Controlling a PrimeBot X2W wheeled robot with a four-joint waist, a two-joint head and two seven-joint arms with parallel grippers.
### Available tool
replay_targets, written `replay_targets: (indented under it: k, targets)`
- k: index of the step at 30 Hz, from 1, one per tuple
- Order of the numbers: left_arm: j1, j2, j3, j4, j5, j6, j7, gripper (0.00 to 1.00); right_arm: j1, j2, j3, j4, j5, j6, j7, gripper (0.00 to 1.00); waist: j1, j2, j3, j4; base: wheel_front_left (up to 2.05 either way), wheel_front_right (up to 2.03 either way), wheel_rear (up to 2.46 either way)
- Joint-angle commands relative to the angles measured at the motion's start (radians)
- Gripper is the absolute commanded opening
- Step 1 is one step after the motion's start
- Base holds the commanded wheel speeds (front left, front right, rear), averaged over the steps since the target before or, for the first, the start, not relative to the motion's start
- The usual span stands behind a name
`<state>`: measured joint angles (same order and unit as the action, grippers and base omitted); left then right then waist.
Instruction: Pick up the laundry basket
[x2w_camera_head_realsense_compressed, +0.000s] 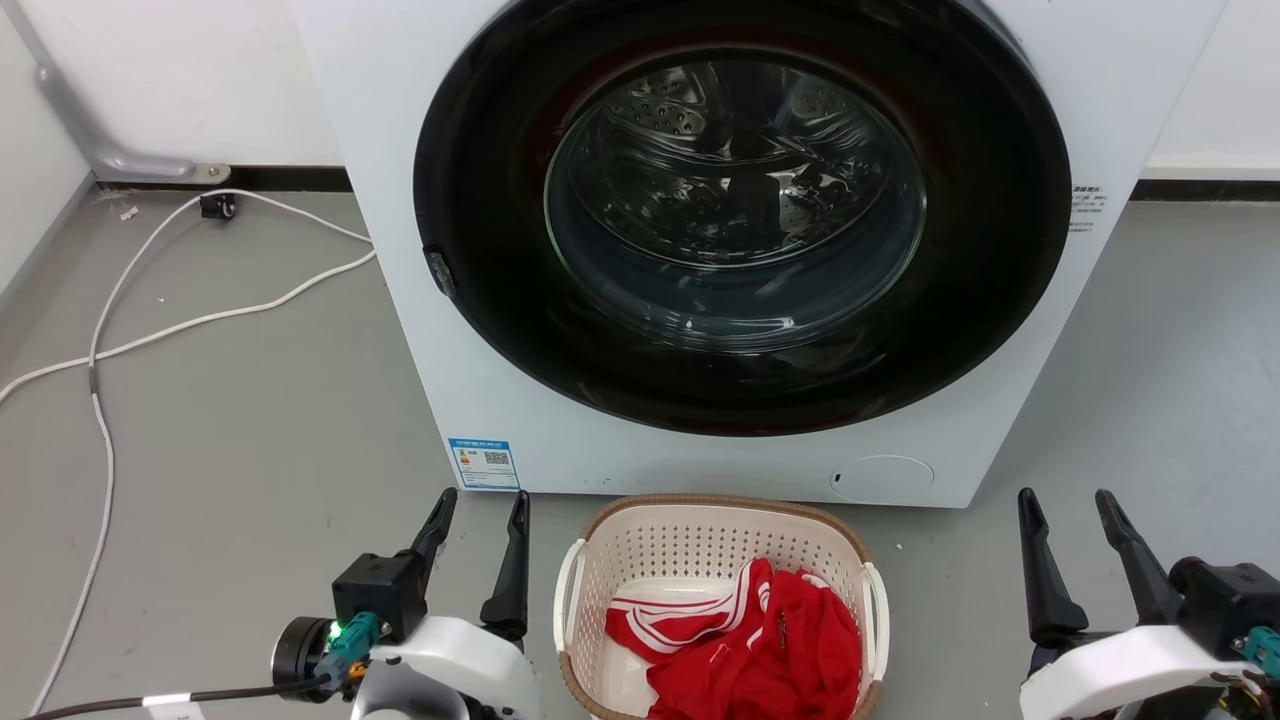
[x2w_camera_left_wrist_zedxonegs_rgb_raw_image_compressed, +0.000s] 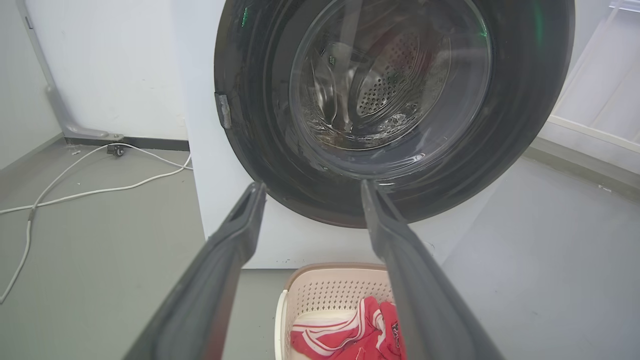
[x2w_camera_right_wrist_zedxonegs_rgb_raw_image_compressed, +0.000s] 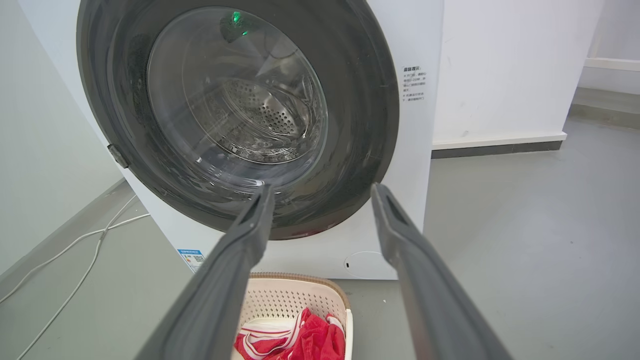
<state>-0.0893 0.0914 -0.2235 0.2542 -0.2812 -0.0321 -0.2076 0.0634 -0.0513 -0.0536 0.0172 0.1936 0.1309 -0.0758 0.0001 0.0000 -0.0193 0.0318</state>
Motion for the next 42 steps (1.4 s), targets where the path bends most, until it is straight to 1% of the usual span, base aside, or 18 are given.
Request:
replay_targets:
  k: [1,13,18,29,42]
  targets:
    - [-0.012,0.0,-0.002,-0.002,0.022,0.003,-0.01,1.0,0.009,0.001,-0.003,-0.006,-0.018,0.0,-0.008,1.0,-0.0001,0.0,0.0,0.0,0.0,0.0,0.0]
    - [-0.016,-0.01,-0.002,0.014,0.109,-0.005,-0.034,1.0,0.011,0.001,-0.016,0.021,-0.062,0.0,-0.036,1.0,-0.0001,0.0,0.0,0.002,0.0,0.0,0.0]
    - [-0.012,-0.017,0.004,0.014,0.131,-0.016,-0.043,1.0,0.009,0.001,-0.015,0.031,-0.087,0.0,-0.051,1.0,-0.0001,0.0,0.0,0.004,0.0,0.0,0.0]
    - [-0.002,-0.029,0.021,0.027,0.164,-0.036,-0.06,1.0,0.005,0.001,-0.016,0.055,-0.113,0.0,-0.077,1.0,-0.0001,0.0,-0.002,0.007,0.0,0.0,0.0]
    - [0.002,-0.038,0.042,0.039,0.146,-0.049,-0.058,1.0,-0.011,0.001,-0.024,0.087,-0.088,0.0,-0.1,1.0,-0.0001,0.0,0.0,0.005,0.0,0.0,0.0]
